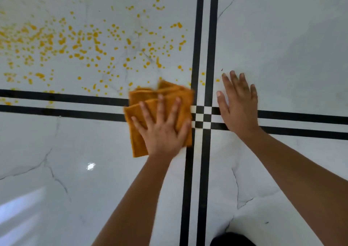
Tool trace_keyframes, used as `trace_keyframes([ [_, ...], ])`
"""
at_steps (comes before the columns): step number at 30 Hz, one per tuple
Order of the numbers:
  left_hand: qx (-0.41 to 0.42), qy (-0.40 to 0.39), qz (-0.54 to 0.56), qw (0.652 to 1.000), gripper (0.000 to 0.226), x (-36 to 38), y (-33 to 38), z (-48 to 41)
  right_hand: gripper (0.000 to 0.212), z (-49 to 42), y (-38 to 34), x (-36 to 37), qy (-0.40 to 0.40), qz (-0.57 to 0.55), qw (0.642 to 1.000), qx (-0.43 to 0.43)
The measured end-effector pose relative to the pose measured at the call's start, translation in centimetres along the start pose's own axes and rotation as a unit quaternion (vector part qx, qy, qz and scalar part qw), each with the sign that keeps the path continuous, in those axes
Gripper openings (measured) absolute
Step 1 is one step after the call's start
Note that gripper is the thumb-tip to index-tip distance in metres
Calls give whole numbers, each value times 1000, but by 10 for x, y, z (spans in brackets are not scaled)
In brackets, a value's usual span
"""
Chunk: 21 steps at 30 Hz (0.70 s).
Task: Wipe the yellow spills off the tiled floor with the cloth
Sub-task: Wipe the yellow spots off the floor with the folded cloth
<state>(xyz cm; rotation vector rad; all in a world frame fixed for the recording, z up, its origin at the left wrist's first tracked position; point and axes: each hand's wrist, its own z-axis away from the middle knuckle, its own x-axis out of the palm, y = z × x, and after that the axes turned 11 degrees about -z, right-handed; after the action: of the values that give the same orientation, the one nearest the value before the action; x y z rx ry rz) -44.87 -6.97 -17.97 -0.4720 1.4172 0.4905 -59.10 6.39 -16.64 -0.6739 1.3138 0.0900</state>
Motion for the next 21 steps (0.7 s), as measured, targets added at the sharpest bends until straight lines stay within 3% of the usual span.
trace_keyframes([
  [1, -64, -25, 31, 997, 63, -5, 12, -6, 64, -7, 5, -2, 4, 8, 1000, 5],
  [2, -54, -38, 40, 997, 61, -7, 28, -10, 63, -17, 14, -5, 8, 7, 1000, 20],
  [5, 151, -22, -17, 988, 55, -3, 34, 0, 63, -35, 28, -13, 20, 25, 999, 38],
  [6, 164, -15, -20, 986, 54, -1, 31, -14, 63, -40, 34, -16, 19, 33, 999, 36],
  [10, -42, -49, 33, 997, 56, -10, 62, -88, 67, -56, 53, -15, 11, 40, 998, 47],
  [11, -24, -48, 35, 998, 55, -10, 71, -87, 66, -56, 54, -13, 11, 40, 998, 49],
  [14, 221, -5, -43, 974, 55, -6, 70, -66, 60, -54, 58, -11, 15, 35, 998, 50],
  [15, 262, 5, -59, 963, 56, -5, 63, -74, 59, -53, 57, -11, 15, 33, 998, 47],
  [16, 254, 10, -63, 965, 56, -5, 62, -91, 58, -54, 58, -11, 16, 32, 998, 45],
  [19, 33, -12, -8, 999, 58, -14, 79, -131, 57, -54, 57, -10, 25, 29, 998, 43],
  [20, 5, -18, -1, 1000, 58, -14, 84, -129, 57, -54, 58, -10, 25, 29, 998, 41],
  [21, 40, -17, -4, 999, 58, -13, 85, -121, 58, -54, 58, -11, 25, 32, 998, 39],
])
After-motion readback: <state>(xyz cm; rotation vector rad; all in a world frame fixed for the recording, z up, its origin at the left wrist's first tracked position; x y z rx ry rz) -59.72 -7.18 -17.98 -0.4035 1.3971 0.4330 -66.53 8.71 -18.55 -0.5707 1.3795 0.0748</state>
